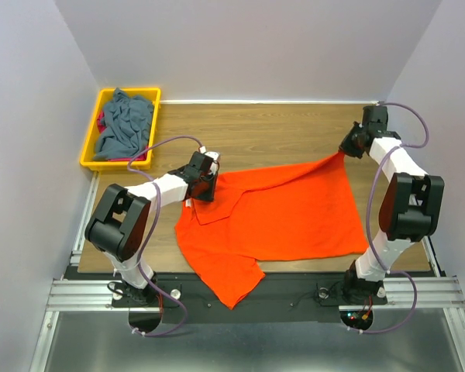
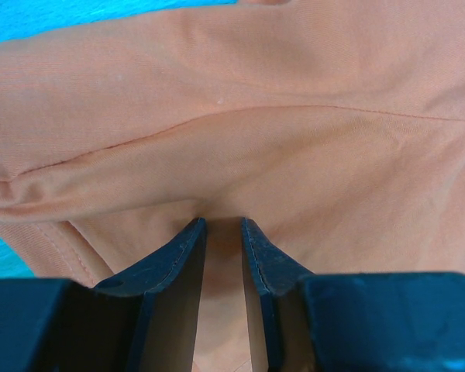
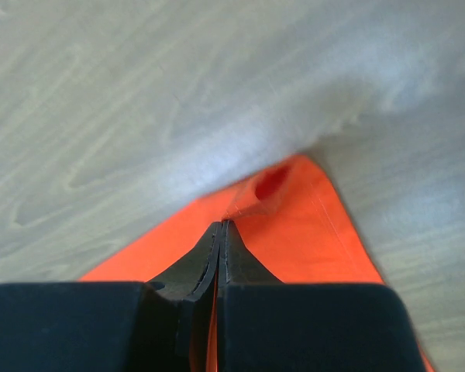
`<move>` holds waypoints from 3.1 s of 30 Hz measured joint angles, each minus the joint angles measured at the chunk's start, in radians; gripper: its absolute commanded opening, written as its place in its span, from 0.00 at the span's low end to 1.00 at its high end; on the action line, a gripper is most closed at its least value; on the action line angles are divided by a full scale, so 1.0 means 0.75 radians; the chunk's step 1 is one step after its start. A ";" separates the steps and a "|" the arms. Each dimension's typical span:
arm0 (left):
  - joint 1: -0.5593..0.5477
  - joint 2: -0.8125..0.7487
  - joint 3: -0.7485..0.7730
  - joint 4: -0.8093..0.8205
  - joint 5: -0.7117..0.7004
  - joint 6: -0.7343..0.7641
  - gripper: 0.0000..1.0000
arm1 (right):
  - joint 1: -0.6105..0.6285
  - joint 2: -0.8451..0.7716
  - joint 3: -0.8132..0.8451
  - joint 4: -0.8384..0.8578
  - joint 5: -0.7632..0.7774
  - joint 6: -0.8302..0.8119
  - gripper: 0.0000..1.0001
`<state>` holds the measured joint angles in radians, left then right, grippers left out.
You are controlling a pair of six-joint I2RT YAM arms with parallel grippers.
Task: Fold and stack the t-shirts
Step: Fold the tshirt
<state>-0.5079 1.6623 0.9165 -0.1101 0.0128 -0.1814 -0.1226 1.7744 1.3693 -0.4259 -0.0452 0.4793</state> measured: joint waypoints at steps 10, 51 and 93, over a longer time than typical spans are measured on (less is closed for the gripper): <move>0.055 -0.035 -0.032 -0.009 0.064 -0.011 0.36 | 0.000 -0.129 -0.274 -0.002 0.032 0.015 0.01; 0.350 -0.336 -0.062 -0.012 0.068 -0.210 0.77 | 0.000 -0.178 -0.302 0.058 0.040 -0.032 0.48; 0.480 0.563 0.789 0.124 0.088 -0.197 0.50 | -0.167 0.333 -0.039 0.344 -0.116 0.144 0.40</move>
<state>-0.1482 2.0842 1.5082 -0.0170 0.0788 -0.3290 -0.2478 2.0239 1.3399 -0.1677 -0.1326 0.5877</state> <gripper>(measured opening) 0.335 0.378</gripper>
